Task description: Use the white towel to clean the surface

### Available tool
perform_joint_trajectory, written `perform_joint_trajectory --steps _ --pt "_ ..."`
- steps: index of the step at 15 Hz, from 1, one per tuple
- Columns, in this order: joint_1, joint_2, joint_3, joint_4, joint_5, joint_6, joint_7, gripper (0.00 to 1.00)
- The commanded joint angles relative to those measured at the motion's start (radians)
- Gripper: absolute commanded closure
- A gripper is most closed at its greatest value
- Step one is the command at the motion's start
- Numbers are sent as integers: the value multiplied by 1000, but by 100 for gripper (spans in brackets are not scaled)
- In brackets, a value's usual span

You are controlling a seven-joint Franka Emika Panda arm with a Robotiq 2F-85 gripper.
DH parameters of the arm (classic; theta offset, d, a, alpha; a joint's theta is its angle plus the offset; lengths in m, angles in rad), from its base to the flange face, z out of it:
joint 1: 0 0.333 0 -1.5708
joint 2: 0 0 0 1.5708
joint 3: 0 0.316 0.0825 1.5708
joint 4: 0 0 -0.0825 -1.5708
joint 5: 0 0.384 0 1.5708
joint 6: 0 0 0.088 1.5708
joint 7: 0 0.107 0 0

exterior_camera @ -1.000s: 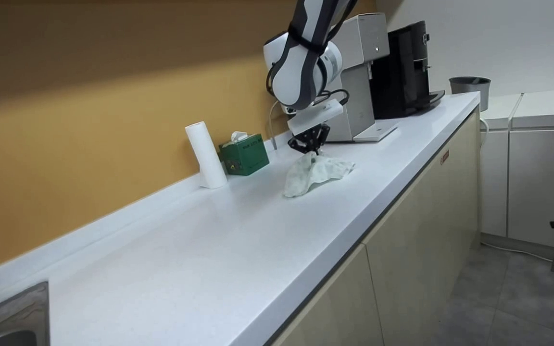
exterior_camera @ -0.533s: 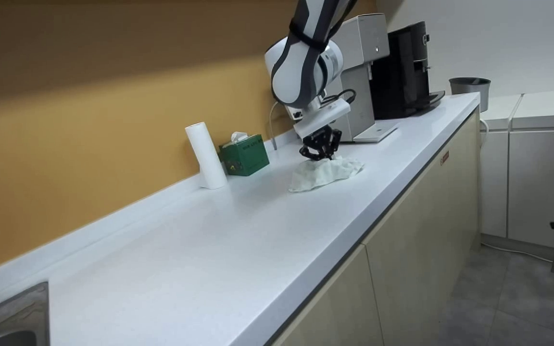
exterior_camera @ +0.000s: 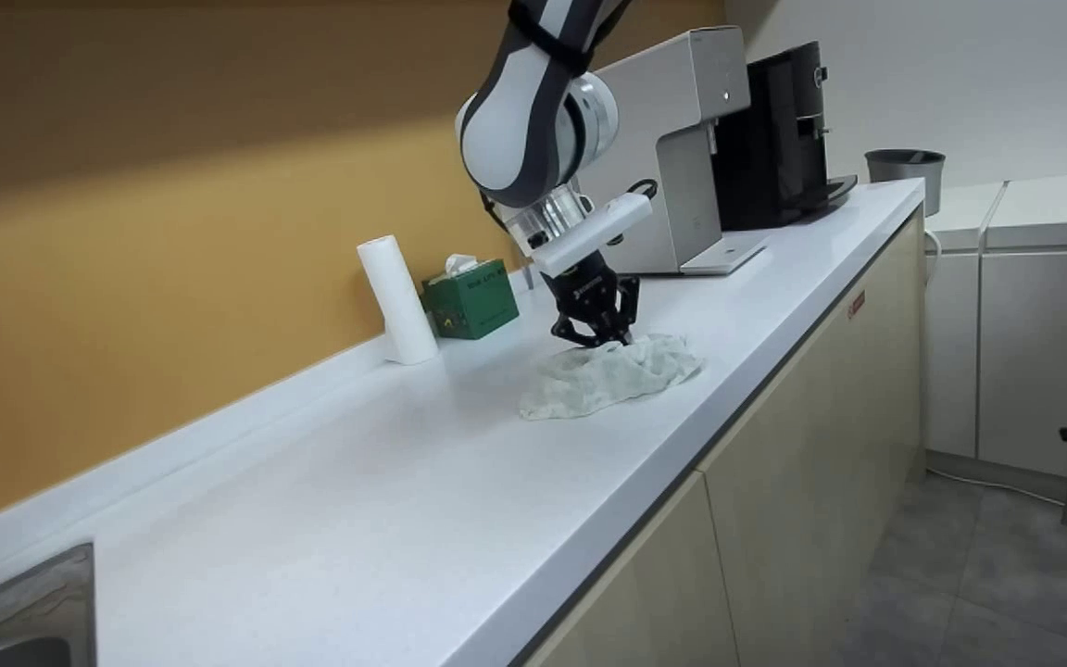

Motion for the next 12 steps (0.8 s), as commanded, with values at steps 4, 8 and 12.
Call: perform_joint_trajectory --steps 4,8,12 --pt "-4 2 80 -99 68 45 -3 99" --pt "-16 76 80 -44 96 131 4 99" --pt "-22 133 85 40 150 143 12 99"
